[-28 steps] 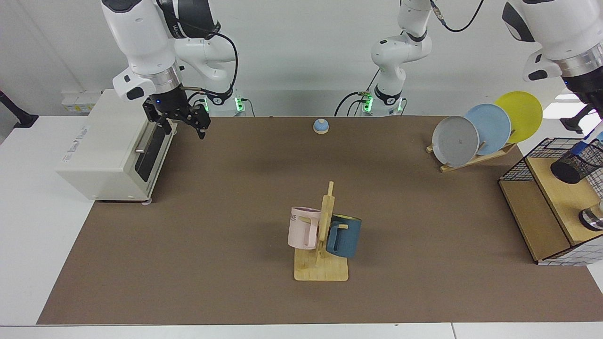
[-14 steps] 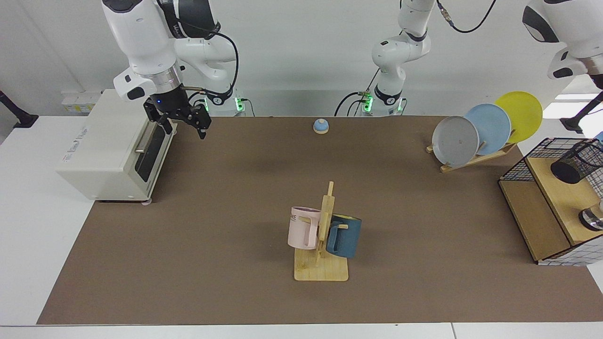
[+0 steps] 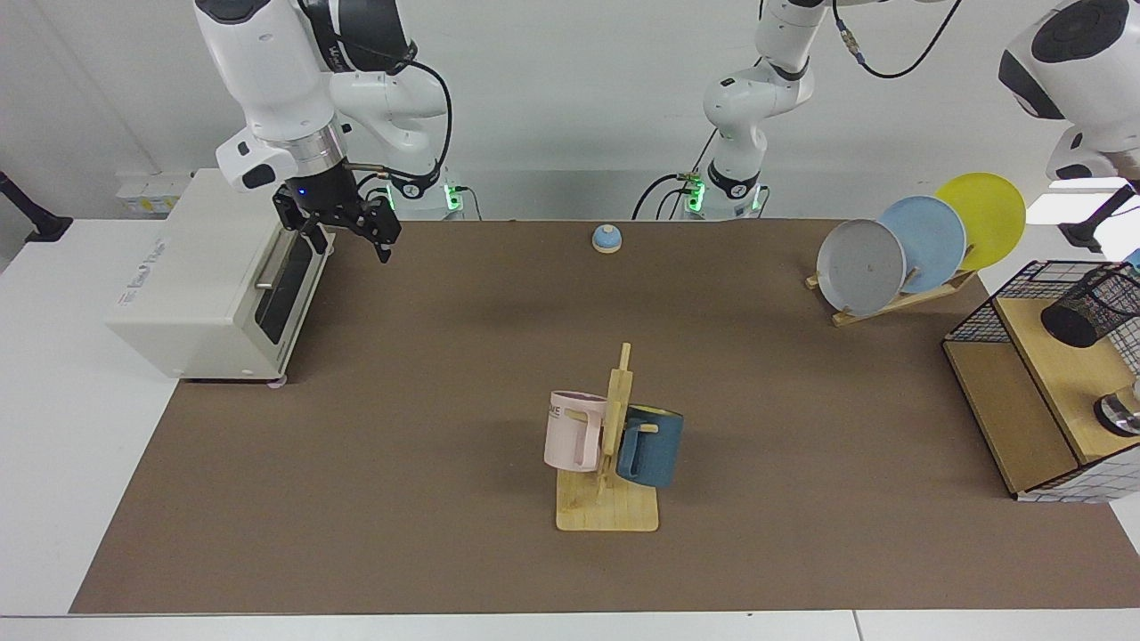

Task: Put markers into pen holder

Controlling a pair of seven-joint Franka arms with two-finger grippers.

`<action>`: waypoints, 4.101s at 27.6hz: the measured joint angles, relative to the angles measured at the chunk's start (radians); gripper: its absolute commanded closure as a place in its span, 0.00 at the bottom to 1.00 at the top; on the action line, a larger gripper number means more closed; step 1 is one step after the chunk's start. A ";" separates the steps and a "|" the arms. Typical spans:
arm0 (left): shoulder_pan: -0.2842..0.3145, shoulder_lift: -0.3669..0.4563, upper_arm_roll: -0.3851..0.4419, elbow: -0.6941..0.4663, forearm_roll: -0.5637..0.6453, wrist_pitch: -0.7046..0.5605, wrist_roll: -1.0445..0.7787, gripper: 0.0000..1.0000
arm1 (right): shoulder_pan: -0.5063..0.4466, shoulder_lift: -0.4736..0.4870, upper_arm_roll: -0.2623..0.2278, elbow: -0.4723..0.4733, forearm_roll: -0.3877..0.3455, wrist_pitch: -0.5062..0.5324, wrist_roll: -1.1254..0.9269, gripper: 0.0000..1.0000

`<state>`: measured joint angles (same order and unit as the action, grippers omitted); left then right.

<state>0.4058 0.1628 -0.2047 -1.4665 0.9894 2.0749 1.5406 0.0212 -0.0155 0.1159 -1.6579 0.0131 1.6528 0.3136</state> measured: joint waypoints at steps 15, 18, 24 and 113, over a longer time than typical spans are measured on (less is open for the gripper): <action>0.025 0.002 -0.001 0.000 0.022 0.022 0.014 1.00 | -0.002 0.000 -0.005 0.000 0.000 0.000 0.000 0.00; 0.025 0.002 -0.001 0.000 0.024 0.022 0.019 1.00 | -0.002 0.000 -0.005 0.000 0.000 0.000 0.000 0.00; 0.040 0.002 0.003 0.000 0.026 0.024 0.024 1.00 | -0.002 0.000 -0.005 0.000 0.000 0.000 0.000 0.00; -0.040 -0.022 0.230 -0.178 -0.155 -0.022 0.105 1.00 | -0.002 0.000 -0.005 0.001 0.000 0.000 0.000 0.00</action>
<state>0.3661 0.1403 0.0257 -1.6444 0.8344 2.0529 1.6460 0.0187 -0.0155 0.1113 -1.6572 0.0132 1.6528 0.3138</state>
